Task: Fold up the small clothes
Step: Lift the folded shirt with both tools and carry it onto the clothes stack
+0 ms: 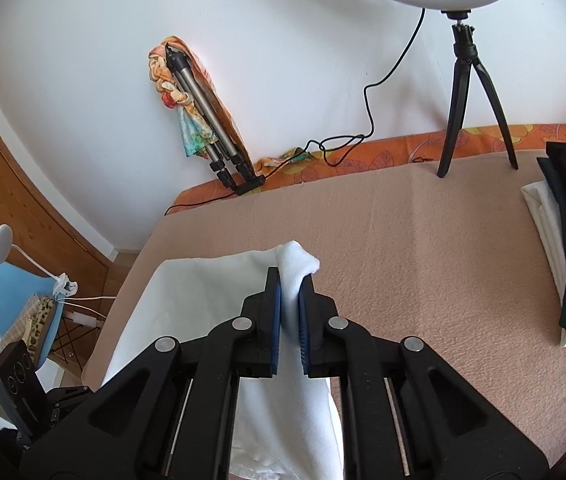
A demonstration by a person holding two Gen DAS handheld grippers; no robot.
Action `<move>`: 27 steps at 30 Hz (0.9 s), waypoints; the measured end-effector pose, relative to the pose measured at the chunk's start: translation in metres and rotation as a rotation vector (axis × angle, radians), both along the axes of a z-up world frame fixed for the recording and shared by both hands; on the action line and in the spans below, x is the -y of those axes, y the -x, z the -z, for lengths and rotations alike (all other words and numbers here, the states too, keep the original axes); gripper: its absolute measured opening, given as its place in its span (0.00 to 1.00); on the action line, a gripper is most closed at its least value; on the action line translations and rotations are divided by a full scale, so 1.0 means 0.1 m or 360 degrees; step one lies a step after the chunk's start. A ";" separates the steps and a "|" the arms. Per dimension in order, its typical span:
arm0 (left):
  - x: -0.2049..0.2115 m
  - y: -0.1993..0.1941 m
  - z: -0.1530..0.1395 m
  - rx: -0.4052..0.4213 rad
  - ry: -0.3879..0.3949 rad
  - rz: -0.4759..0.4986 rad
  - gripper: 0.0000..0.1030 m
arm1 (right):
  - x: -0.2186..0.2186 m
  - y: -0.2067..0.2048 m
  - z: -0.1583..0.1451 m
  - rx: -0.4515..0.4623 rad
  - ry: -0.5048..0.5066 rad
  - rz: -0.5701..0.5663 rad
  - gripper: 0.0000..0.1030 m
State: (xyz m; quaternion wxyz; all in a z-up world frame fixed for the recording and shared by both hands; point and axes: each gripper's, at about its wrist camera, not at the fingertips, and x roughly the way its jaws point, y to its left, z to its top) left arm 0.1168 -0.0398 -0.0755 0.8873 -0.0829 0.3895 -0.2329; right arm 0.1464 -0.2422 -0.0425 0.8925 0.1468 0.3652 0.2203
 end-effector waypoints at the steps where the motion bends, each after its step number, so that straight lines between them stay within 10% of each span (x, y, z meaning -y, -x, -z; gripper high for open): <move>1: 0.06 -0.01 -0.02 0.0010 0.0000 0.0018 0.07 | 0.04 0.03 -0.07 0.0019 0.0010 0.0010 0.08; 27: 2.38 -0.50 -0.50 0.0301 0.0117 0.0551 0.07 | 2.37 0.30 -1.07 0.0244 0.0219 0.0557 0.08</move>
